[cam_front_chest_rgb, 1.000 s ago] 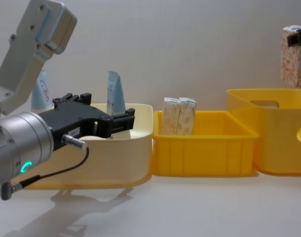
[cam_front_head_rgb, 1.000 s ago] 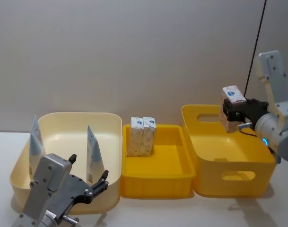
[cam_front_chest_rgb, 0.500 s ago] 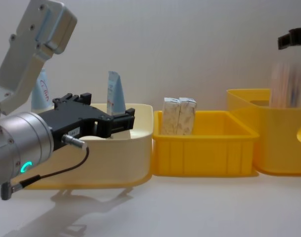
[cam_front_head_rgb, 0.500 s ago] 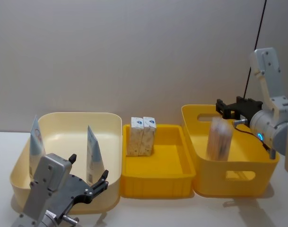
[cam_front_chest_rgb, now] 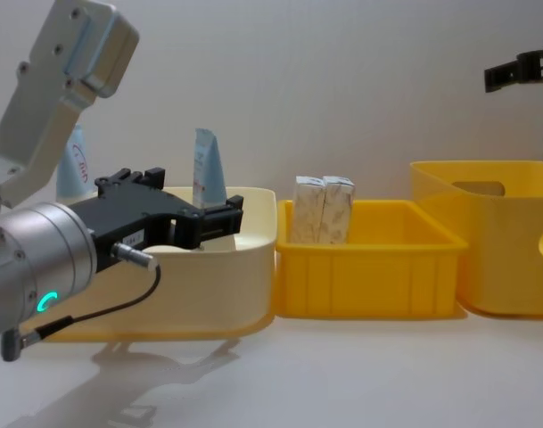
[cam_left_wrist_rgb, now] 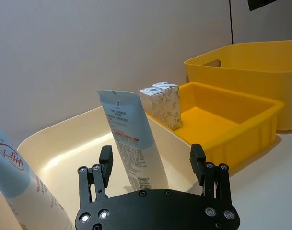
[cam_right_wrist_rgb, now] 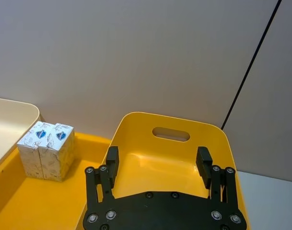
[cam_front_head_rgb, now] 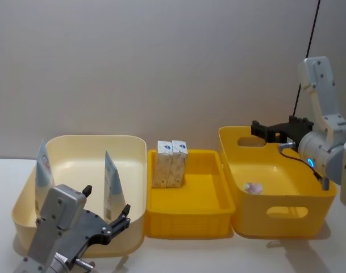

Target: Bimanual collaborative sorting of washing and personal care products

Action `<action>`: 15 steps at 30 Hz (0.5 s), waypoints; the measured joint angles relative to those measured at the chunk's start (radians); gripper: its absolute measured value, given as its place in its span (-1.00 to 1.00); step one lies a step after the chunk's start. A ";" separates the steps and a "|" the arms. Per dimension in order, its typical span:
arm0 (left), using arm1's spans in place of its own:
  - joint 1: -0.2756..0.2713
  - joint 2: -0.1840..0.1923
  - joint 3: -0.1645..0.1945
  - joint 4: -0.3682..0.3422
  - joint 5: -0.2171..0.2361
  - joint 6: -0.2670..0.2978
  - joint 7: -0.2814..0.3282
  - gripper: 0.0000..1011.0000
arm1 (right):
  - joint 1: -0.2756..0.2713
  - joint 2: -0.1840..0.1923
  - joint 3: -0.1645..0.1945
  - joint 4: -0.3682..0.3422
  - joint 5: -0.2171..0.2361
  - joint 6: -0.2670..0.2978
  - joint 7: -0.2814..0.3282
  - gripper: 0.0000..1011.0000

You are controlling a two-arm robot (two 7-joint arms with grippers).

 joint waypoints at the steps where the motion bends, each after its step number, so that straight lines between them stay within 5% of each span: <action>1: 0.000 0.000 0.000 0.000 0.000 0.000 0.000 0.99 | 0.001 0.000 0.000 0.001 0.000 0.001 0.000 0.98; 15: -0.018 -0.004 0.000 0.009 0.000 0.006 -0.010 0.98 | 0.004 -0.002 0.001 0.004 0.002 0.004 0.001 0.98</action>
